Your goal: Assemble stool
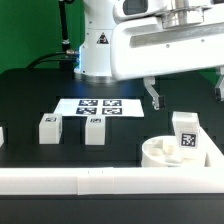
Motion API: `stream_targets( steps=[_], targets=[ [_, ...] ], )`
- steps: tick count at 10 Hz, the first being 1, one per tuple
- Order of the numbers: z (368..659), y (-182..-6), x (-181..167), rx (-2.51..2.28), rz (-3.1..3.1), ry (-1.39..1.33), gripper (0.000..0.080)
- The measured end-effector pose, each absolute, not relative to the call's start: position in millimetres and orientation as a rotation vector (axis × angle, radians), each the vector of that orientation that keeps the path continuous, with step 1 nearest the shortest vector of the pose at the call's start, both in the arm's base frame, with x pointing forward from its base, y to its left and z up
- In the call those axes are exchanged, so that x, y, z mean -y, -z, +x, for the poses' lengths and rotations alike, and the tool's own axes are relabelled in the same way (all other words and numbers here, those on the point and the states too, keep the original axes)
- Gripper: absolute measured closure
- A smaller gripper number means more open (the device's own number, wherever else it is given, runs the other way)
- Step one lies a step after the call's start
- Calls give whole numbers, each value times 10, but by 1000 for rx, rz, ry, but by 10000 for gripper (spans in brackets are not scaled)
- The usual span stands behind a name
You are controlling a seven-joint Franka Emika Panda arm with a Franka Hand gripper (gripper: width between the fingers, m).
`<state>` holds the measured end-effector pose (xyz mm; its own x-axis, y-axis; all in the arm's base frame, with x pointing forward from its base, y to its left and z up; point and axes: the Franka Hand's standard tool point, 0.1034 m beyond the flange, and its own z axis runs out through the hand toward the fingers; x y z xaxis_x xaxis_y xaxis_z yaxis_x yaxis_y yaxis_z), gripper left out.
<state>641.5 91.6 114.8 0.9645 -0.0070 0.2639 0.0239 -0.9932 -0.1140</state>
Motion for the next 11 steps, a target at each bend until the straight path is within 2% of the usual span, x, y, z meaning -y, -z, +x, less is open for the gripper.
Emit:
stream_targets(
  steps=[2, 4, 5, 7, 11],
  targets=[
    [6363, -1120, -981, 89, -3010, 332, 151],
    [6366, -1122, -905, 66, -3010, 306, 151],
    [6271, -1109, -940, 54, -3005, 120, 151],
    [6299, -1113, -951, 63, -2997, -29, 151],
    [6338, -1098, -1006, 411, -2992, 45, 151]
  ],
)
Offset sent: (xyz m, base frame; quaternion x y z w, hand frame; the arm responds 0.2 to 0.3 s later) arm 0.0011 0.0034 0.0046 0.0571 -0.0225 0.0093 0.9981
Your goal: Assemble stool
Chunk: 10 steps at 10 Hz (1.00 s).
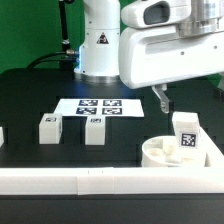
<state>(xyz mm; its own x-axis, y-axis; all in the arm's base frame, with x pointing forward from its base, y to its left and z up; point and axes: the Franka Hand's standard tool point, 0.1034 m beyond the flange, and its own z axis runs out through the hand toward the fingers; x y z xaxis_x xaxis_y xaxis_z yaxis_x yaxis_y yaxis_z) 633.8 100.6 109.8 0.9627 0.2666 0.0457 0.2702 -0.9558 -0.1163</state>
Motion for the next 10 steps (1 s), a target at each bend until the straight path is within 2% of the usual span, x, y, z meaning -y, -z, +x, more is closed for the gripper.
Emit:
stream_targets(
  steps=[3, 7, 10],
  targets=[
    [6339, -1085, -958, 777, -2942, 57, 151],
    [6326, -1010, -929, 1565, -2679, 46, 151],
    [6330, -1004, -848, 1922, -2486, 18, 151]
  ],
)
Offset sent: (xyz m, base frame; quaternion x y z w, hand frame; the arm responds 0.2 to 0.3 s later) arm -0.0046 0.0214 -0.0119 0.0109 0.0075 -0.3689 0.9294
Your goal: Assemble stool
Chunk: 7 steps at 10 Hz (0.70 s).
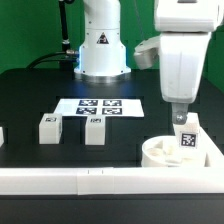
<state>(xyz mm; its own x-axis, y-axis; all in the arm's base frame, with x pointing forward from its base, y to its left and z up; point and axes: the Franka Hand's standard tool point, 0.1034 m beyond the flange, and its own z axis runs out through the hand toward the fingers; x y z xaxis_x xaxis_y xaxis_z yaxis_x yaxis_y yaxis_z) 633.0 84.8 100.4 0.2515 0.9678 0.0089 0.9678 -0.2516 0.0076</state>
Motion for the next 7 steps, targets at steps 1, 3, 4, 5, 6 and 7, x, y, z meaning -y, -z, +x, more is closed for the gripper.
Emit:
stream_targets(
  steps=[1, 3, 4, 5, 6, 7],
  targets=[
    [6298, -975, -907, -1950, 2456, -10, 151],
    [6257, -928, -1007, -1902, 2497, -22, 151],
    [6245, -892, -1037, -1893, 2496, -44, 151],
    [6233, -849, -1035, -1894, 2494, -44, 151],
    [6235, -836, -1031, -1894, 2492, -45, 151],
    [6235, -836, -1031, -1895, 2490, -44, 177]
  ],
)
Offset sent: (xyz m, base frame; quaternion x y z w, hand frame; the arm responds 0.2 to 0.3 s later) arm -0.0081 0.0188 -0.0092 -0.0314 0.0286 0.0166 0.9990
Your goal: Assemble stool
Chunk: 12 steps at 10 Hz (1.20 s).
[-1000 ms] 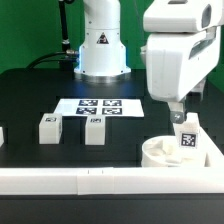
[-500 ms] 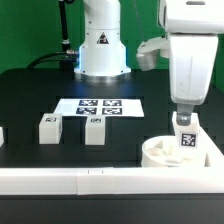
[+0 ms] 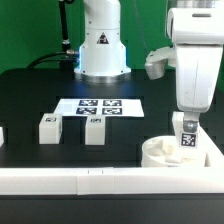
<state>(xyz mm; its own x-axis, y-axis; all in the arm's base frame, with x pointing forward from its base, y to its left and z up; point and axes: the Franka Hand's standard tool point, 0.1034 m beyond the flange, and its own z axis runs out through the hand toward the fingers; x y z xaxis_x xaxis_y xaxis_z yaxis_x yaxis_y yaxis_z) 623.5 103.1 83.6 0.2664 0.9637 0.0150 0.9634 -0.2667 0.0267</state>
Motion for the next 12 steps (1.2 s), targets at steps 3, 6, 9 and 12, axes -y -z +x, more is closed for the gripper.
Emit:
stream_targets(
  steps=[3, 6, 9, 12],
  targets=[
    [6222, -789, -1013, -1894, 2493, -34, 355],
    [6222, -787, -1005, -1857, 2521, -33, 463],
    [6218, -784, -1013, -1583, 2707, -35, 463],
    [6202, -776, -1046, -986, 2995, -39, 462]
  ],
)
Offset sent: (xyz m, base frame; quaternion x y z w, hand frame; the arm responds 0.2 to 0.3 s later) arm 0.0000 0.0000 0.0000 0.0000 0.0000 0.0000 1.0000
